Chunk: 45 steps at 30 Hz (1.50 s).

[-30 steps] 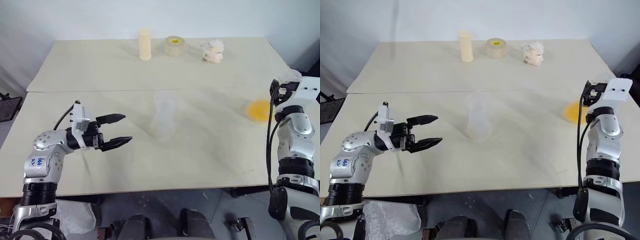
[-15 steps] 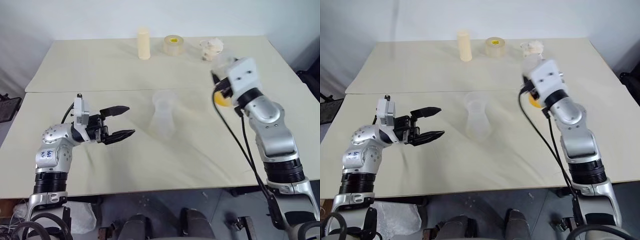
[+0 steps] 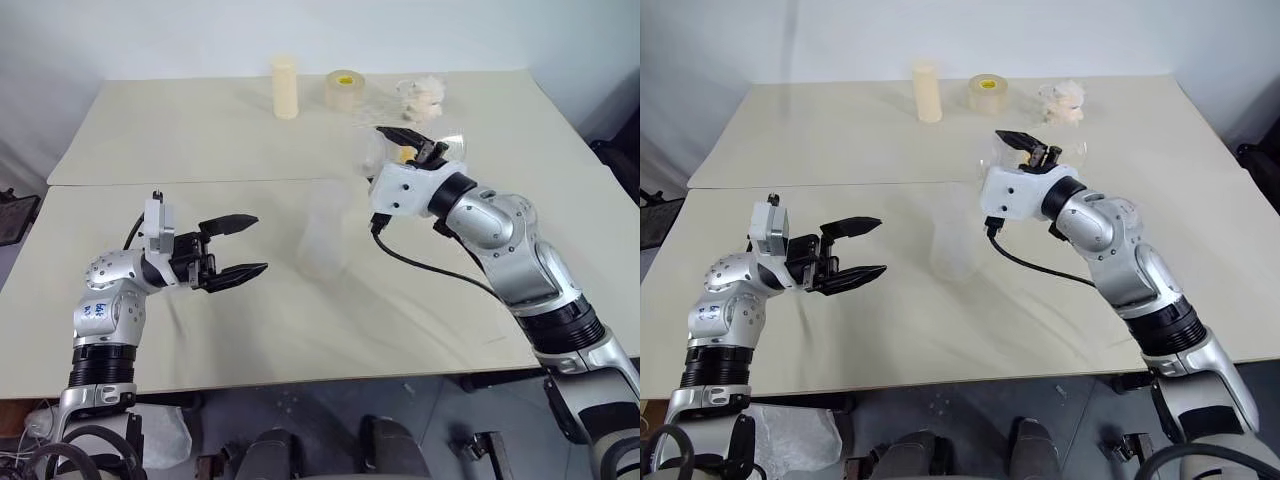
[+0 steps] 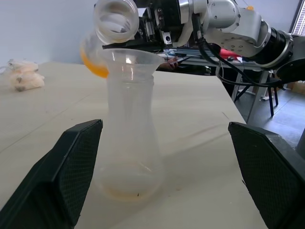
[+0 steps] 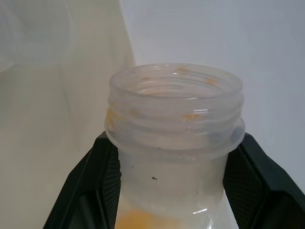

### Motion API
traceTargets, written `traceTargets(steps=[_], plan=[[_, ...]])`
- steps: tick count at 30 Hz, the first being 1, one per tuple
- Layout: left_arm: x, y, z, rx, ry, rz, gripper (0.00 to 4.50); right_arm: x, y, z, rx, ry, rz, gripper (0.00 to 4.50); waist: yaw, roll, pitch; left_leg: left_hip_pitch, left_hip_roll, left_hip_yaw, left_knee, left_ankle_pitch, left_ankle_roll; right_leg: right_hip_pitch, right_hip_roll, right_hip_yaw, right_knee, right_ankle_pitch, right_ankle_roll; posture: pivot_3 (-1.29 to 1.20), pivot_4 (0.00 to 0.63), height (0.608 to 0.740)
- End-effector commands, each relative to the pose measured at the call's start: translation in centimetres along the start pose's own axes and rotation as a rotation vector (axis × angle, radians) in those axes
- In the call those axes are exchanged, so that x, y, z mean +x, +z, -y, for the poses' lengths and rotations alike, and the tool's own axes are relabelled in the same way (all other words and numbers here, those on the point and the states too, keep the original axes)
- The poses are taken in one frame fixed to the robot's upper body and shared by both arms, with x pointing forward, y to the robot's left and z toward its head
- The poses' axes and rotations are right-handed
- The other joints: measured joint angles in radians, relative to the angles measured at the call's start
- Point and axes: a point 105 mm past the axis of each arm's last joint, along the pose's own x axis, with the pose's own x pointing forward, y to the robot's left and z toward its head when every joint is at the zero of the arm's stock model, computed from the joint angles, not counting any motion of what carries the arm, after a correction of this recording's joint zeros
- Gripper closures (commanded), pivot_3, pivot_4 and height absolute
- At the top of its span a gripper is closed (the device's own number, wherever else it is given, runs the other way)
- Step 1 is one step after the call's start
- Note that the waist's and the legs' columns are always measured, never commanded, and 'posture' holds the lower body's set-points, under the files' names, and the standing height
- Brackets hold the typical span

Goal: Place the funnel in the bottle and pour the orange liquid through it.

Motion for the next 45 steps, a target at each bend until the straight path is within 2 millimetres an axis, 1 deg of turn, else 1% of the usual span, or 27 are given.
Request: traceTargets(steps=[1,6,10,19,31,45], plan=[[0.2,1.3,0.2,0.049,-0.022,0.025,0.00,0.5,1.8,1.7,-0.091,-0.060,0.069,2.03,0.000,0.000,0.000,0.000,0.000,0.000,0.000,0.000,0.000,0.000,0.000,0.000,0.000,0.000,0.000,0.00,0.150,0.740],[0.2,1.3,0.2,0.048,-0.019,0.023,0.00,0.9,2.7,1.7,-0.173,-0.051,0.110,2.03,0.000,0.000,0.000,0.000,0.000,-0.001,0.000,0.000,0.000,0.000,0.000,0.000,0.000,0.000,0.000,0.00,0.150,0.740],[0.3,1.3,0.1,0.046,-0.021,0.024,0.00,1.1,2.7,1.4,-0.246,-0.042,0.119,2.03,-0.001,0.000,0.000,0.000,0.000,-0.001,0.000,0.000,0.000,0.000,0.000,0.000,0.000,0.000,0.000,0.00,0.150,0.740],[0.7,1.4,-0.2,0.048,-0.030,0.036,0.00,1.3,2.5,2.0,-0.390,-0.062,0.132,2.03,-0.001,0.000,0.000,0.000,0.000,-0.001,0.000,0.000,0.000,0.000,0.000,0.000,0.000,0.000,0.000,0.00,0.150,0.740],[0.9,1.5,-0.6,0.048,-0.034,0.041,0.00,1.1,2.1,2.1,-0.508,-0.073,0.157,2.03,-0.002,0.000,0.000,0.000,0.001,-0.001,0.000,0.000,0.000,0.000,0.000,0.000,0.000,0.000,0.000,0.00,0.150,0.740],[1.0,1.4,-0.9,0.048,-0.025,0.031,0.00,1.0,2.3,2.2,-0.568,-0.081,0.190,2.03,-0.003,0.000,0.000,0.000,0.001,-0.001,0.000,0.000,0.000,0.000,0.000,0.000,0.000,0.000,0.000,0.00,0.150,0.740]])
